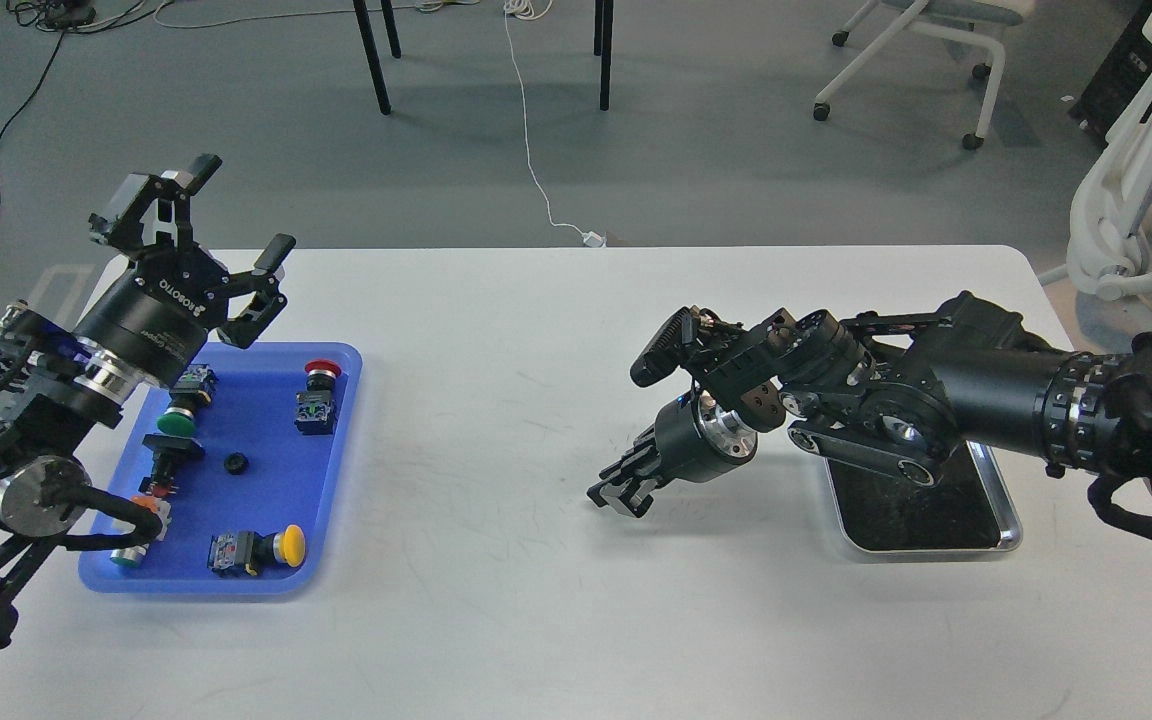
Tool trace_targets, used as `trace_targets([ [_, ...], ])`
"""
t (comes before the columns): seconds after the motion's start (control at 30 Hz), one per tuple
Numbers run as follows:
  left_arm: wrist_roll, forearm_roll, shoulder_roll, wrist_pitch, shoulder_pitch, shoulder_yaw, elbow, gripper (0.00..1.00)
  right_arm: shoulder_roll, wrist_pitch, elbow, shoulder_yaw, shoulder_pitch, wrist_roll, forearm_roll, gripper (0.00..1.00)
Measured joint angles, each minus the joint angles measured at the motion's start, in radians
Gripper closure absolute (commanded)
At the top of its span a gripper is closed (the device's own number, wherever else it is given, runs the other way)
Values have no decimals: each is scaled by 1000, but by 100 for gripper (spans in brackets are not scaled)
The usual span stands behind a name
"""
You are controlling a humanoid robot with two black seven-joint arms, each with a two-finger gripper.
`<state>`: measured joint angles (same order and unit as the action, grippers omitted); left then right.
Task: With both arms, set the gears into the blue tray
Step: 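Lift the black part and carry it toward the table center, then open the right gripper to drop the part on the table, retract, then reach the left gripper toward the black part on the table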
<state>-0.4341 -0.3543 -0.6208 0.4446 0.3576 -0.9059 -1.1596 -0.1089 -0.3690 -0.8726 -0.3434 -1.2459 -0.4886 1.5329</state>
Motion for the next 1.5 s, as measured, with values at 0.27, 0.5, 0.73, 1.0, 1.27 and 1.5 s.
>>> trace_targets([
  [0.27,0,1,0,0,0,-1,0,2,-2,3,1,-3,-1,0,-5,44],
  [0.5,-4,1,-2,-1,0,-5,0,2,-21,4,1,-1,-2,0,-19,6],
  [0.73,-12,-3,-42,-1,5,-4,1,2,-181,4,-13,54,-20,0,-262,4],
  [1.0,-53,-106,-70,27,51,2,-7,2,-473,2,-150,267,117,0,-790,4],
  [1.27,-55,-635,-39,45,93,10,-141,2,-579,-3,-178,674,506,0,-1126,3],
  [1.5,-55,-1291,67,44,235,136,-184,2,-579,-11,-168,899,769,0,-1284,3],
])
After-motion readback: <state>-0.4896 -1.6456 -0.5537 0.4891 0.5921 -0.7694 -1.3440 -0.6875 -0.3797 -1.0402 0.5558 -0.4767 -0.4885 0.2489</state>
